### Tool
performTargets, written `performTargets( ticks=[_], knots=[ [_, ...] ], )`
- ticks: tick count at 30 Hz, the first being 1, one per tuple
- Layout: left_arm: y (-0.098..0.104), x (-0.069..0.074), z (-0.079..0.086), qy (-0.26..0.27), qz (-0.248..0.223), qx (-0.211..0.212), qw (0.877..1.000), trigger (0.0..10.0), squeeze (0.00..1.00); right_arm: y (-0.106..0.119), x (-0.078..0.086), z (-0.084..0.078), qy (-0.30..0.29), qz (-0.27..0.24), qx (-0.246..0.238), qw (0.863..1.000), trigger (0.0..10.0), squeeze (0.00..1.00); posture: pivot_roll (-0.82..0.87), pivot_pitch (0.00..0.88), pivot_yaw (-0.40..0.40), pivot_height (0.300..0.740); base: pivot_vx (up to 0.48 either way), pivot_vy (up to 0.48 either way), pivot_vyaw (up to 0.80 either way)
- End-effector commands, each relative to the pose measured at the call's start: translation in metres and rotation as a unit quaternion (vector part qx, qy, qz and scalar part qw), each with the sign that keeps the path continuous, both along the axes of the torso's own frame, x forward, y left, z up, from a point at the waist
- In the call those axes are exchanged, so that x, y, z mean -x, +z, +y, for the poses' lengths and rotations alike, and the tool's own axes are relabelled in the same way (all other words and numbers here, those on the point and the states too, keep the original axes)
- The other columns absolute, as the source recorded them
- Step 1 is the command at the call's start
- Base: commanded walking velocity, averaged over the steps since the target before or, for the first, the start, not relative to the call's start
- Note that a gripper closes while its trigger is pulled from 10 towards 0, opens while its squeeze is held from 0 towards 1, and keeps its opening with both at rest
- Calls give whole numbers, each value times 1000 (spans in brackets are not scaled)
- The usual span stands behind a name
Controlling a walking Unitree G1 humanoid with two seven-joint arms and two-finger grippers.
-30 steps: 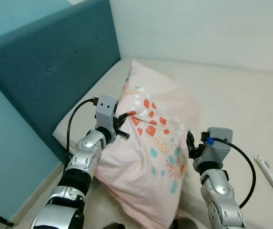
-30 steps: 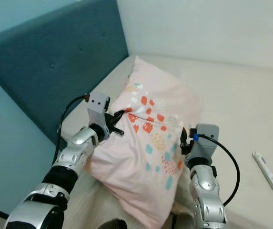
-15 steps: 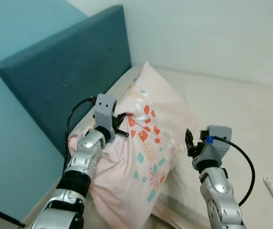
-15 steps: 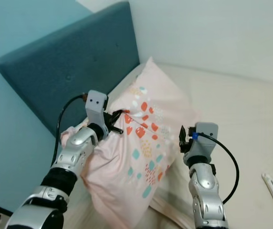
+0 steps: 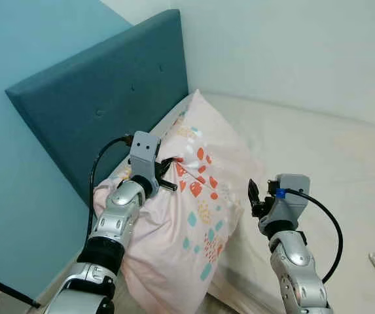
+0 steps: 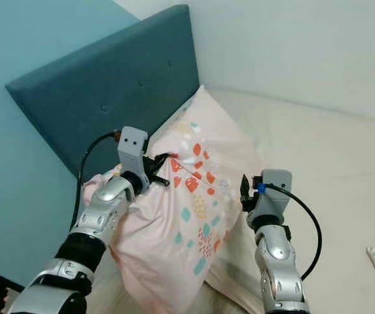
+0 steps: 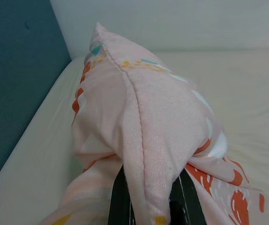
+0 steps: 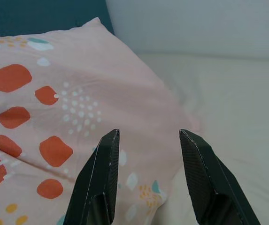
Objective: Clean up the room
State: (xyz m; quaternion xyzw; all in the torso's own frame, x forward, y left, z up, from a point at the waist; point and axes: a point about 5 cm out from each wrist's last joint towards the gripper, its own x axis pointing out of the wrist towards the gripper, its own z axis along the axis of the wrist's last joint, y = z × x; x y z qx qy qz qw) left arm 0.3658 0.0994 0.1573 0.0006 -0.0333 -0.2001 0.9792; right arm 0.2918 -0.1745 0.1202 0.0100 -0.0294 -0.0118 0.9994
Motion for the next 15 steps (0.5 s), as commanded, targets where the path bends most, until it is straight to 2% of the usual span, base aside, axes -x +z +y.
performTargets(
  ticks=[1, 4, 7, 15],
  knots=[
    [19, -1, 3, 3, -40, 10, 999, 10000, 0, -4, 0, 4, 4, 4, -3, 1000, 10000, 0, -28, 21, 130, 738, 0, 0, 0],
    [19, -1, 3, 1, -40, 10, 999, 10000, 0, -4, 0, 3, 2, 3, -4, 1000, 10000, 0, -29, 21, 131, 738, 0, 0, 0],
    [20, -1, 2, -2, -40, 9, 999, 10000, 0, -4, 0, 3, 1, 2, -4, 1000, 10000, 0, -29, 21, 134, 738, 0, 277, 0],
    [23, -1, 1, -10, -45, 3, 999, 10000, 0, -3, 0, 3, -2, -1, -6, 1000, 10000, 0, -28, 18, 136, 738, 0, 467, 0]
  ],
)
